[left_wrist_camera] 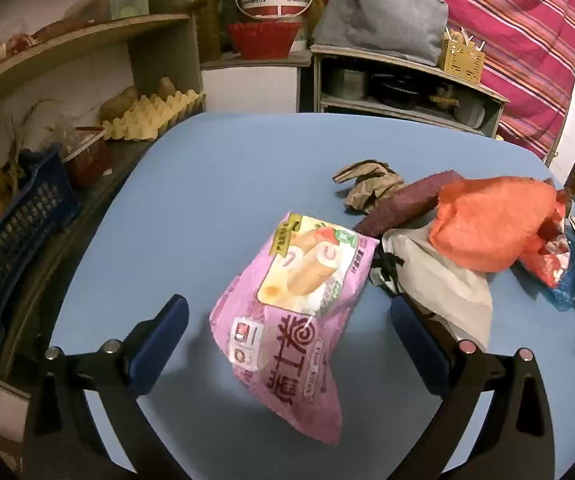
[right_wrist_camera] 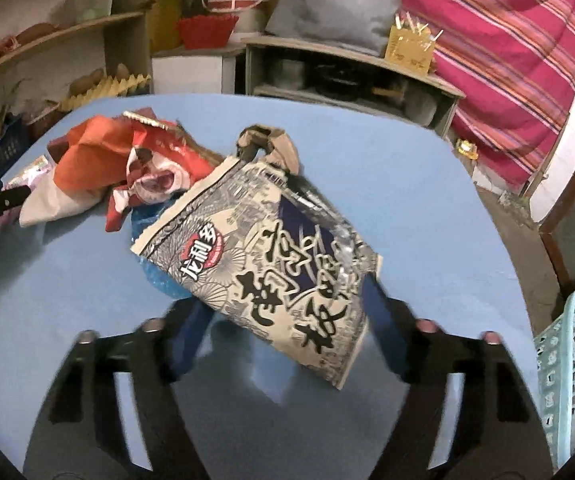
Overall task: Collect trash
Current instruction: 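Grasp the pink snack bag with the left tool while the right tool grasps the printed snack bag, then drop the pink bag into the basket with the left tool while the right tool holds the printed bag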
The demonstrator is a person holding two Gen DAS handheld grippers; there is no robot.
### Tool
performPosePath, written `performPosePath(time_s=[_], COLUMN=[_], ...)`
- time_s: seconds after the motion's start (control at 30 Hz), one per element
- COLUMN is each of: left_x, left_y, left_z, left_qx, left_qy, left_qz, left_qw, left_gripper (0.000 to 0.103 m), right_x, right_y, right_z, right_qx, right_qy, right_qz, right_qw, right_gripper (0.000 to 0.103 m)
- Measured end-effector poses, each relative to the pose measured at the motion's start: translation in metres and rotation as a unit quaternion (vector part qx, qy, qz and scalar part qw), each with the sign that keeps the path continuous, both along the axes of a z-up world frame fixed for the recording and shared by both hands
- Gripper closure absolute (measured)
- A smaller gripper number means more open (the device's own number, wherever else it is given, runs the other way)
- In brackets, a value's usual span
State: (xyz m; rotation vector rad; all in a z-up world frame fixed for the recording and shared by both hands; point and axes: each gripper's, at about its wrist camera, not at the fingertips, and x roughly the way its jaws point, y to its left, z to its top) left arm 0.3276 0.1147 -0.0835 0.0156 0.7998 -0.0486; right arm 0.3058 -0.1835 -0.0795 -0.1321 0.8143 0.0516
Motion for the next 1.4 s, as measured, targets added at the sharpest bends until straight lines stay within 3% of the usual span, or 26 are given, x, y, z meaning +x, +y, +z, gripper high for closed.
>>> performPosePath(time_s=[0.23, 0.33, 0.47, 0.53, 0.67, 0.77, 1.07, 1.3, 1.4], left_x=[0.006, 0.008, 0.015, 0.014, 0.012, 0.009, -0.029, -0.074, -0.083], left_y=[0.004, 0.003, 0.006, 0.007, 0.006, 0.006, -0.013, -0.084, -0.118], left_z=[0.001, -0.001, -0.008, -0.008, -0.007, -0.003, 0.049, 0.095, 0.106], left_qx=[-0.012, -0.013, -0.026, -0.031, -0.032, -0.026, 0.018, 0.06, 0.04], left_qy=[0.004, 0.011, 0.038, 0.036, 0.032, 0.022, -0.073, -0.161, -0.169], left_qz=[0.004, -0.001, -0.004, -0.005, -0.007, 0.003, 0.019, -0.018, -0.045], left_qw=[0.9999, 0.9998, 0.9989, 0.9989, 0.999, 0.9994, 0.997, 0.985, 0.9838], left_gripper=[0.006, 0.02, 0.046, 0.049, 0.07, 0.075, 0.077, 0.077, 0.077], right_x=[0.006, 0.006, 0.004, 0.002, -0.003, -0.008, -0.03, -0.061, -0.077], right_y=[-0.014, -0.025, -0.035, -0.042, -0.056, -0.064, -0.079, -0.104, -0.124], right_z=[0.012, 0.017, 0.025, 0.028, 0.034, 0.038, 0.06, 0.086, 0.097], right_qx=[0.042, 0.062, 0.066, 0.072, 0.095, 0.109, 0.137, 0.153, 0.161], right_qy=[-0.002, -0.006, -0.013, -0.016, -0.022, -0.027, -0.052, -0.085, -0.098], right_qz=[-0.007, -0.011, -0.016, -0.021, -0.03, -0.03, -0.018, -0.017, -0.028], right_qw=[0.999, 0.998, 0.998, 0.997, 0.995, 0.993, 0.989, 0.984, 0.982], right_gripper=[0.074, 0.081, 0.088, 0.09, 0.093, 0.095, 0.096, 0.096, 0.096])
